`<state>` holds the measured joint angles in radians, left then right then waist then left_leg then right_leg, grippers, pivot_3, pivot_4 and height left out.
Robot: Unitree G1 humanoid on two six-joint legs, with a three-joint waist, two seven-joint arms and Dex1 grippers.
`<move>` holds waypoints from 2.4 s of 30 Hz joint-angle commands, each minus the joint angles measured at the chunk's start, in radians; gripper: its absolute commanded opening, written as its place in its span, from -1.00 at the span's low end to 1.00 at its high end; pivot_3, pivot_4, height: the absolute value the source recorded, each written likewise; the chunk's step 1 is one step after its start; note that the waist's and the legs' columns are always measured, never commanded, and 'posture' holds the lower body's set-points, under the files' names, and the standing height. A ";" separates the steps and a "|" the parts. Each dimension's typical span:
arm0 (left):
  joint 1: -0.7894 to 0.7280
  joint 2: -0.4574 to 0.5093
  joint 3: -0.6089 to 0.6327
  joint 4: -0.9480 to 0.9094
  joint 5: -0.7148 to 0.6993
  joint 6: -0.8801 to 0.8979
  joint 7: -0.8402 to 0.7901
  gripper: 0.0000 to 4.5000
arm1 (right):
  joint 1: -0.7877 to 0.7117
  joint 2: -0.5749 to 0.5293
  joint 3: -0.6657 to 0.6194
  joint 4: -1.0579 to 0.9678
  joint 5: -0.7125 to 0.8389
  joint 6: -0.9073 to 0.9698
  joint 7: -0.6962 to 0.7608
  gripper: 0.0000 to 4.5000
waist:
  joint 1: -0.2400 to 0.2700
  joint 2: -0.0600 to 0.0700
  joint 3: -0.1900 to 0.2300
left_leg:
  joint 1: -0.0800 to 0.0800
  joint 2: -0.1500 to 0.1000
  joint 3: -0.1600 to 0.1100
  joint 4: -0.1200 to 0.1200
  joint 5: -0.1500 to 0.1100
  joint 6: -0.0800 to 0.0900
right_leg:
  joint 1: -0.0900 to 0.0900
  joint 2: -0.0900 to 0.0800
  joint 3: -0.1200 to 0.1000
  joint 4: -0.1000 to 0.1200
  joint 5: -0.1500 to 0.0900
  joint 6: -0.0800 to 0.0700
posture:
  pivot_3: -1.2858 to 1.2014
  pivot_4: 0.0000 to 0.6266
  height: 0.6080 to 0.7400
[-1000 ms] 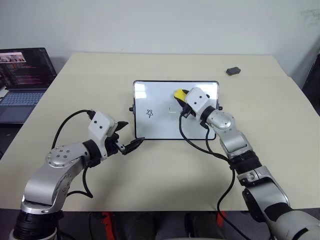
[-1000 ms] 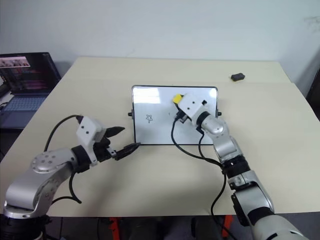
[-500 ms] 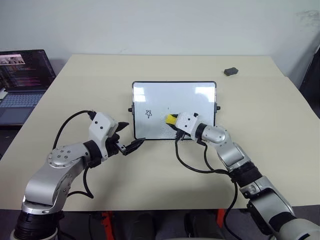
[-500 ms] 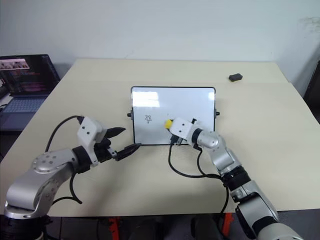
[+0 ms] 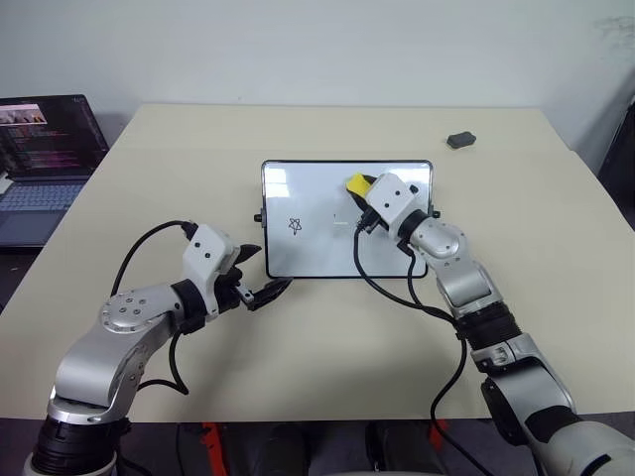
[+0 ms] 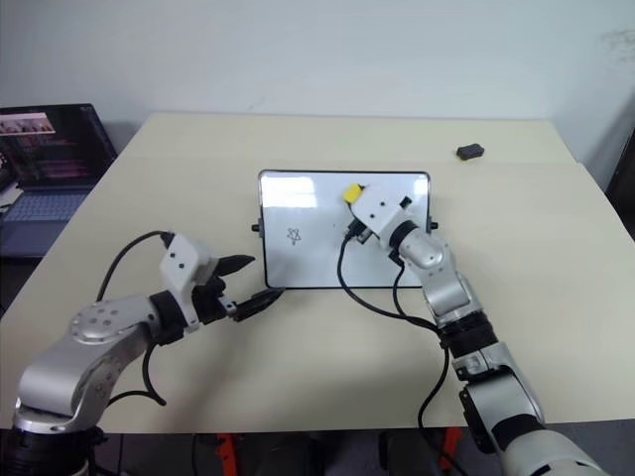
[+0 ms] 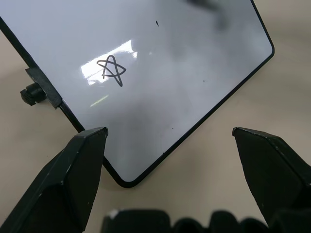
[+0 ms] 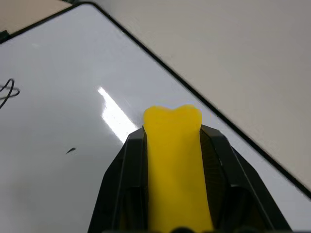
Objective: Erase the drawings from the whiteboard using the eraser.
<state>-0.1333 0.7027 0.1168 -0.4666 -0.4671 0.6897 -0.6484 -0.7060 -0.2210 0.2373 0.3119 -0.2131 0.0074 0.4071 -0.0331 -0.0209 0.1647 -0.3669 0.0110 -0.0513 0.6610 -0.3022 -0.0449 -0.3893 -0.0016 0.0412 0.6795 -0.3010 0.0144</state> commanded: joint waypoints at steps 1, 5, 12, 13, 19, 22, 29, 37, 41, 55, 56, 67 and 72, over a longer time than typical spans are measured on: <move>-0.008 -0.002 0.009 -0.024 -0.004 -0.019 -0.004 1.00 | 0.040 -0.005 0.049 -0.041 -0.001 0.021 0.068 -0.51 | 0.000 0.000 0.000 | 0.000 0.000 0.000 0.000 0.000 0.000 | 0.000 0.000 0.000 0.000 0.000 0.000 | 0.03 -0.52 1.00; -0.008 -0.003 0.010 -0.024 -0.005 -0.019 -0.004 1.00 | 0.069 -0.003 0.079 -0.076 -0.004 0.040 0.106 -0.51 | 0.000 0.000 0.000 | 0.001 0.000 0.000 0.001 0.000 0.000 | 0.001 0.000 0.000 0.002 0.000 0.000 | 0.03 -0.52 1.00; -0.015 -0.003 0.007 -0.016 -0.004 -0.023 -0.008 1.00 | 0.064 0.019 0.063 -0.093 -0.010 0.048 0.053 -0.51 | 0.000 0.000 0.000 | 0.002 0.000 0.000 0.001 0.000 0.000 | 0.001 0.000 0.000 0.002 0.000 0.000 | 0.03 -0.52 1.00; -0.015 -0.002 0.007 -0.015 -0.003 -0.024 -0.008 1.00 | 0.051 0.023 0.046 -0.086 -0.010 0.043 0.026 -0.51 | 0.000 0.000 0.000 | 0.002 0.000 0.000 0.001 0.000 0.000 | 0.001 0.000 0.000 0.002 0.000 0.000 | 0.03 -0.52 1.00; -0.019 -0.004 0.003 -0.013 -0.001 -0.025 -0.011 1.00 | -0.008 0.025 0.012 -0.031 -0.021 0.054 -0.059 -0.51 | 0.000 0.000 0.000 | 0.001 0.000 0.000 0.001 0.000 0.000 | 0.001 0.000 0.000 0.001 0.000 0.000 | 0.03 -0.52 1.00; -0.020 -0.005 0.001 -0.014 0.000 -0.024 -0.012 1.00 | -0.007 0.024 0.020 -0.022 -0.027 0.066 -0.050 -0.51 | 0.000 0.000 0.000 | 0.001 0.000 0.000 0.001 0.000 0.000 | 0.001 0.000 0.000 0.001 0.000 0.000 | 0.03 -0.52 1.00; -0.017 -0.008 0.004 -0.013 0.002 -0.023 -0.012 1.00 | 0.081 0.009 0.097 -0.106 -0.002 0.087 0.112 -0.51 | 0.000 0.000 0.000 | 0.002 0.000 0.000 0.001 0.000 0.000 | 0.001 0.000 0.000 0.001 0.000 0.000 | 0.03 -0.52 1.00; 0.004 -0.021 0.023 -0.015 -0.001 -0.022 0.004 1.00 | 0.113 0.044 -0.042 -0.234 0.150 0.125 0.092 -0.51 | 0.001 0.000 0.000 | 0.001 0.000 -0.001 0.001 0.000 0.000 | 0.001 0.000 0.000 0.001 0.000 0.000 | 0.03 -0.52 1.00; 0.015 -0.026 0.038 -0.018 -0.008 -0.021 0.013 1.00 | 0.193 0.007 -0.090 -0.340 0.226 0.187 0.136 -0.51 | 0.003 0.000 0.000 | 0.000 0.000 -0.001 0.000 0.000 0.000 | 0.001 0.000 -0.001 0.000 0.000 0.000 | 0.03 -0.52 1.00; 0.066 -0.049 0.156 0.029 0.015 -0.075 0.058 1.00 | 0.485 -0.125 -0.061 -0.599 0.372 0.296 0.288 -0.51 | 0.001 0.000 0.001 | 0.002 0.000 -0.001 0.001 0.000 0.000 | 0.001 0.000 -0.001 0.001 -0.001 0.001 | 0.03 -0.52 1.00; 0.065 -0.048 0.158 0.025 0.013 -0.072 0.059 1.00 | 0.477 -0.122 -0.056 -0.589 0.362 0.284 0.279 -0.51 | 0.002 0.000 0.001 | 0.001 0.000 -0.001 0.001 0.000 0.000 | 0.001 0.000 -0.001 0.001 -0.001 0.001 | 0.03 -0.52 1.00; 0.094 -0.022 0.202 0.018 -0.014 -0.044 0.040 1.00 | 0.102 0.012 0.035 -0.223 0.158 -0.008 0.135 -0.51 | -0.001 -0.001 0.002 | 0.001 0.000 -0.001 0.001 0.000 0.000 | 0.001 0.000 -0.001 0.001 -0.001 0.001 | 0.03 -0.52 1.00; 0.100 -0.010 0.208 0.013 -0.021 -0.038 0.040 1.00 | -0.099 0.088 0.058 0.053 0.086 -0.108 0.074 -0.51 | 0.000 -0.001 0.002 | 0.001 0.000 0.000 0.001 0.000 0.000 | 0.000 0.000 0.000 0.000 -0.001 0.001 | 0.03 -0.52 1.00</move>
<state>-0.0287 0.6765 0.2972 -0.4228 -0.4737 0.6520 -0.6034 -0.7497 -0.1512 0.2902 0.2989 -0.1019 -0.0428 0.5096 -0.0331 -0.0219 0.1671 -0.3663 0.0109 -0.0517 0.6615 -0.3024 -0.0454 -0.3892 -0.0017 0.0408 0.6799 -0.3015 0.0151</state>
